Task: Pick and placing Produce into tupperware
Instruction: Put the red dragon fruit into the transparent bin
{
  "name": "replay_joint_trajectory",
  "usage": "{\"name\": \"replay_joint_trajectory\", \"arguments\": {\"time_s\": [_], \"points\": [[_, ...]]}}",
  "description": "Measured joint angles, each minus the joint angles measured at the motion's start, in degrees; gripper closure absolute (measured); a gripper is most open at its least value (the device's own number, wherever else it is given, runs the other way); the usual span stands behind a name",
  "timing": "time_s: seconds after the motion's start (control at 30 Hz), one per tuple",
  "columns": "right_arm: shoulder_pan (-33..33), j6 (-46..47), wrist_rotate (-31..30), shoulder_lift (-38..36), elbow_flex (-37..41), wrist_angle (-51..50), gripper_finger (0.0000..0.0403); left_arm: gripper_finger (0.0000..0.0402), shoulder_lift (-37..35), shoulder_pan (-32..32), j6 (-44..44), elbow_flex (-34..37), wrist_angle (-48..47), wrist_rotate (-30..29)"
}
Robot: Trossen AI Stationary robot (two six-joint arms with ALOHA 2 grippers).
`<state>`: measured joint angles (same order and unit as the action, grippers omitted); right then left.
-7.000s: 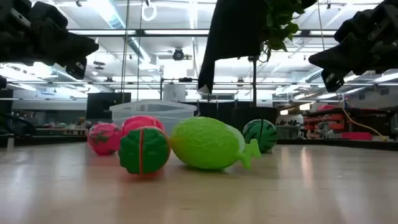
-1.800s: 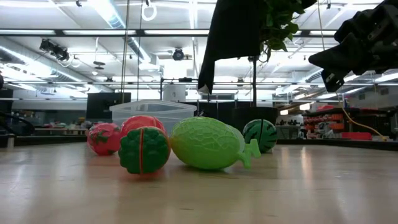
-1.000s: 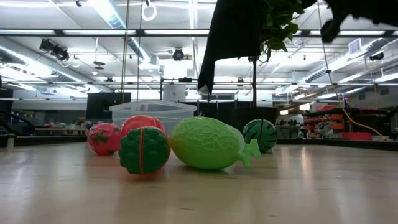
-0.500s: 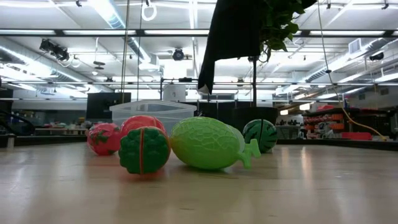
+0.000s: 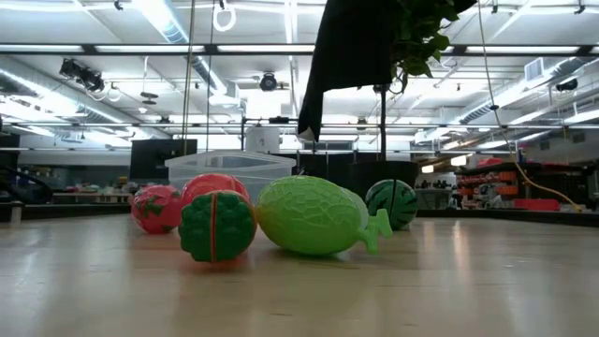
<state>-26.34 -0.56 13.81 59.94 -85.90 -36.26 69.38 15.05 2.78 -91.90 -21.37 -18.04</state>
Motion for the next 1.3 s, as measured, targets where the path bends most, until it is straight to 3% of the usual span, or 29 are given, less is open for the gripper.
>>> {"name": "replay_joint_trajectory", "arguments": {"time_s": [0.2,0.3,0.47,0.63,0.8,0.97,1.17,1.3], "points": [[-3.37,-2.37,-11.12,4.24,-8.54,-12.38,0.0390,0.0300,-0.02,3.82,0.80,0.02,-9.67,-0.51],[-3.44,1.64,-12.54,4.49,-8.23,-12.36,0.0390,0.0290,-0.01,5.66,-2.42,0.02,-18.14,-0.86],[-3.44,9.22,-12.50,5.80,-7.53,-12.28,0.0390,0.0269,2.54,6.72,-13.69,0.09,-36.87,-1.07],[-3.42,4.94,-12.52,7.41,-7.53,-12.06,0.0390,0.0250,7.71,8.19,-28.32,2.05,-48.17,-1.35],[-3.42,4.08,-12.94,8.75,-7.53,-11.95,0.0390,0.0239,11.95,10.04,-45.52,8.98,-48.69,0.92],[-3.27,7.45,-17.48,9.08,-7.48,-11.88,0.0390,0.0242,14.88,10.37,-62.43,15.63,-45.87,4.67],[-2.26,1.95,-18.84,8.82,-7.48,-11.75,0.0390,0.0249,15.50,11.92,-78.49,23.00,-26.20,2.46],[-2.28,-0.12,-18.54,9.00,-7.48,-11.75,0.0390,0.0259,16.39,12.34,-82.73,25.36,-16.02,-1.56]]}}
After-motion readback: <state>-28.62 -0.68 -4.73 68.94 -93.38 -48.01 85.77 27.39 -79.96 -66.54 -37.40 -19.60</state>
